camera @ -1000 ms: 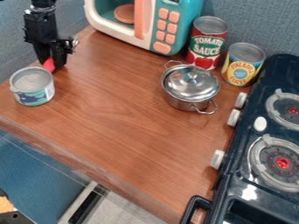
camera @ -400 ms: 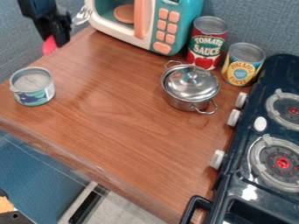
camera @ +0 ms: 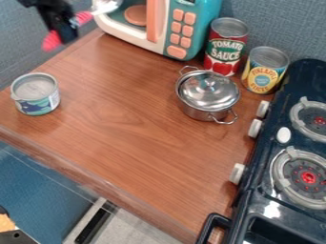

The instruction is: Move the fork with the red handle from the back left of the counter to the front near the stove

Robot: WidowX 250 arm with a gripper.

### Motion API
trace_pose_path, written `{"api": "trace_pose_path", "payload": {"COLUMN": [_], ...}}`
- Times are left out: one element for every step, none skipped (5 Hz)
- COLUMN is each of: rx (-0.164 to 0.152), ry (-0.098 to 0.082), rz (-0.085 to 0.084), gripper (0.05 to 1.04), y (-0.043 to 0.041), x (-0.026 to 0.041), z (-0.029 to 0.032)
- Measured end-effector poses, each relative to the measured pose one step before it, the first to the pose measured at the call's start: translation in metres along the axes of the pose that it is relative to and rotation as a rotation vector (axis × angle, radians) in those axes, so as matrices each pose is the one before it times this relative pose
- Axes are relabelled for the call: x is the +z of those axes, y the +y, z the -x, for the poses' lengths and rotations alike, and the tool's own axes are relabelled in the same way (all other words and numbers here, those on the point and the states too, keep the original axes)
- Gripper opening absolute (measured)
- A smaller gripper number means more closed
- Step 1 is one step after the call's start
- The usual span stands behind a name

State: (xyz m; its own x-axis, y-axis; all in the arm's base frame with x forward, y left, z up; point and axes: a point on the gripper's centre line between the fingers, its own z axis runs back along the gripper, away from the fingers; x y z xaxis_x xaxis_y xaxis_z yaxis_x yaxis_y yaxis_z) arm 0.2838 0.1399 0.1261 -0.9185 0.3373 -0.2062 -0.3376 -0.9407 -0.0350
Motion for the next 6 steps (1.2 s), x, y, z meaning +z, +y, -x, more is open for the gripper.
{"api": "trace_pose_path", "payload": {"rx": [-0.2813,-0.2301,-0.2553,-0.1271,-0.1045,-0.0506], "ry": [-0.0853,-0.0539,-0.0241,-0.0267,-0.0345,-0.0150], "rz": [-0.0273,-0.0208,-0.0069,-0.0578,-0.0353,-0.0069], "gripper": [0.418,0.418,0.418,0.418,0.418,0.418], "y": [0.05495,0.03242,0.02132,0.00854,0.00909,0.00564], "x": [-0.01868,-0.02017,-0.01135,-0.01941,-0.01667,-0.00687], "z": [0.01373,0.00988,0.02550,0.01214,0.00990,0.00442]}}
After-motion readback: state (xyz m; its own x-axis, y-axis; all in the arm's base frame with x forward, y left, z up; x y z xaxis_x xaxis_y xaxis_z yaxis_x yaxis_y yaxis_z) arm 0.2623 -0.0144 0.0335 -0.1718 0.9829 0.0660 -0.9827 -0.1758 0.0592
